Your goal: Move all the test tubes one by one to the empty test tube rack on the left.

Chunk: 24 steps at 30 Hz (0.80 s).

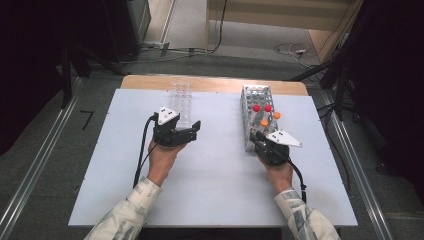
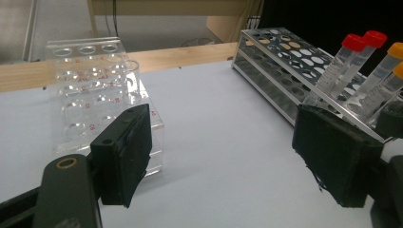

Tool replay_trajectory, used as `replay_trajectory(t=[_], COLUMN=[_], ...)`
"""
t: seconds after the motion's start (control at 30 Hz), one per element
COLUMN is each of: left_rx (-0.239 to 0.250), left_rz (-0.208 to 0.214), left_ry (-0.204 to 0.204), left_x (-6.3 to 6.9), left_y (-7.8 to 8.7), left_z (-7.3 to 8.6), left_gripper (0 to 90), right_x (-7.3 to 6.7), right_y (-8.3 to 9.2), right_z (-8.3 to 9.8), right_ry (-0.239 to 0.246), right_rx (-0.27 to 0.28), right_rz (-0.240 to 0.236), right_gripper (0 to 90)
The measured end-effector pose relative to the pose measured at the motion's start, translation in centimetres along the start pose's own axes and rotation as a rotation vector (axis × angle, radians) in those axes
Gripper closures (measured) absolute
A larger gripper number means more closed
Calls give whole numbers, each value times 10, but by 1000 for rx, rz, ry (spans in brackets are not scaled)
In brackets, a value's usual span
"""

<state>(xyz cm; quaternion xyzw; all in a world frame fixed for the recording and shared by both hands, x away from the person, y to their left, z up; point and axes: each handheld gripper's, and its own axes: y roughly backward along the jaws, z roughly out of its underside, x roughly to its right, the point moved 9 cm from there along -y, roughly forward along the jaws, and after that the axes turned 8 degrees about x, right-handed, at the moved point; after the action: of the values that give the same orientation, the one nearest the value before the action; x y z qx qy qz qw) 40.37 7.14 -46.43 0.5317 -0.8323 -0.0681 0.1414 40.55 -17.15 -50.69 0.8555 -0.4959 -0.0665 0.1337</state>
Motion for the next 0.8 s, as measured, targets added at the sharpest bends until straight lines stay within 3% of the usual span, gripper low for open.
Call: replay_trajectory(t=[0.5, 0.8], left_rx=[-7, -6], left_rz=[5, 10], left_ry=[3, 1], left_x=[2, 3], left_y=[1, 3], left_z=[2, 2], left_gripper=[210, 210], right_x=[0, -1], right_y=[12, 21], right_z=[-18, -32], right_ry=[35, 31], right_rx=[57, 93], right_rz=[8, 1], right_gripper=[737, 736])
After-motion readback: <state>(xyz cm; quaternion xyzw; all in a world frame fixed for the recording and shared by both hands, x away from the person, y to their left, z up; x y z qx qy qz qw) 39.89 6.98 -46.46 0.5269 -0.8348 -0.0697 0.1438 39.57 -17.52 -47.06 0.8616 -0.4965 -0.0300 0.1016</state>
